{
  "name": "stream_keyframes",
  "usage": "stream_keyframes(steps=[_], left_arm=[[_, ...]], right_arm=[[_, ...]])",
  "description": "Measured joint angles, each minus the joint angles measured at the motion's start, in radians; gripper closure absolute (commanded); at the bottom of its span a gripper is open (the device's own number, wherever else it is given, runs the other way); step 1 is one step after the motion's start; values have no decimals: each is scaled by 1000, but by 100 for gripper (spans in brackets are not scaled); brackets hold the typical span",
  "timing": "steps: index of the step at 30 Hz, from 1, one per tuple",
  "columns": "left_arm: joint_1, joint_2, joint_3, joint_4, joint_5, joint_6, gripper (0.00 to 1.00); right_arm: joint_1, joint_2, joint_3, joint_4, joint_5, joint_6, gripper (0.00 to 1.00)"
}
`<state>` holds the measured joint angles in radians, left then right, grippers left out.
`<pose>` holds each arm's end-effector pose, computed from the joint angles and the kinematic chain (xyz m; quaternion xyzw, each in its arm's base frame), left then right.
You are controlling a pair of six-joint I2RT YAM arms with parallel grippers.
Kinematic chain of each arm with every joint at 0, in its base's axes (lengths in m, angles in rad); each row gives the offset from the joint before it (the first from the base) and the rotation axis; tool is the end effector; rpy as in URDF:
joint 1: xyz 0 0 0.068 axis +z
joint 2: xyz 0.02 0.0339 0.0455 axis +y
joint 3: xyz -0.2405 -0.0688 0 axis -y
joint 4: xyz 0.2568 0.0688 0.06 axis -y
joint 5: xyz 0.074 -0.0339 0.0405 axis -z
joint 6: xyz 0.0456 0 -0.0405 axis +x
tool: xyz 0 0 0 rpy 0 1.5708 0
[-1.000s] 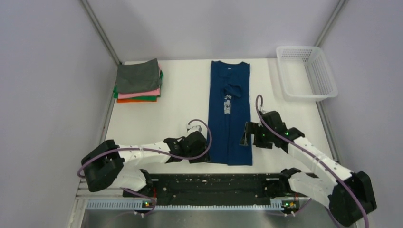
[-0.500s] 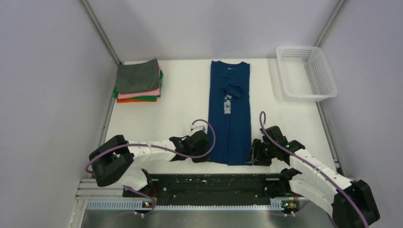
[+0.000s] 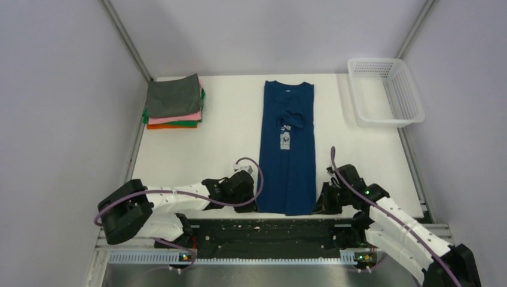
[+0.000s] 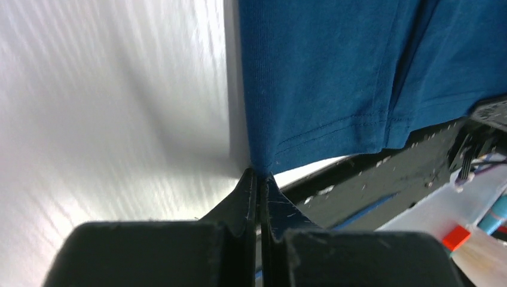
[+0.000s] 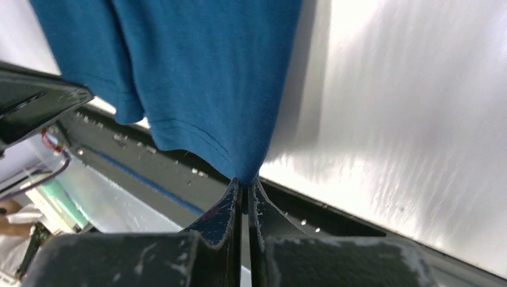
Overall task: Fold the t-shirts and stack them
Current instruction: Grab the bottom of the folded rectangular tshirt with both arms, then fold the folded rectangular tshirt in 1/3 of the way
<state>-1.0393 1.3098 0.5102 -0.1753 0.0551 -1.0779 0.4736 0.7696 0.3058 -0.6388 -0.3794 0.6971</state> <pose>0.1230 -0.2142 0.1046 -0.0104 0.9556 -0.2687 0.1209 0.1314 0.0863 0.1158 0.0631 0.9542 0.2787 0.0885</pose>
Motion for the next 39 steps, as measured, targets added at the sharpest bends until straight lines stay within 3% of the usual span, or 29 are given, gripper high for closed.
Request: stream_keyframes(steps=[7, 13, 20, 27, 39], left_arm=[[-11, -127, -39, -95, 77, 15, 100], [-2, -119, 45, -131, 80, 62, 100], [98, 39, 244, -134, 2, 132, 100], [242, 123, 397, -134, -72, 217, 100], [383, 346, 645, -154, -47, 349, 100]], right_arm=[[21, -259, -34, -103, -84, 61, 100], [22, -272, -39, -6, -120, 127, 100], [22, -51, -6, 233, -74, 150, 100], [-29, 178, 172, 360, 63, 105, 100], [-172, 441, 386, 447, 154, -8, 100]])
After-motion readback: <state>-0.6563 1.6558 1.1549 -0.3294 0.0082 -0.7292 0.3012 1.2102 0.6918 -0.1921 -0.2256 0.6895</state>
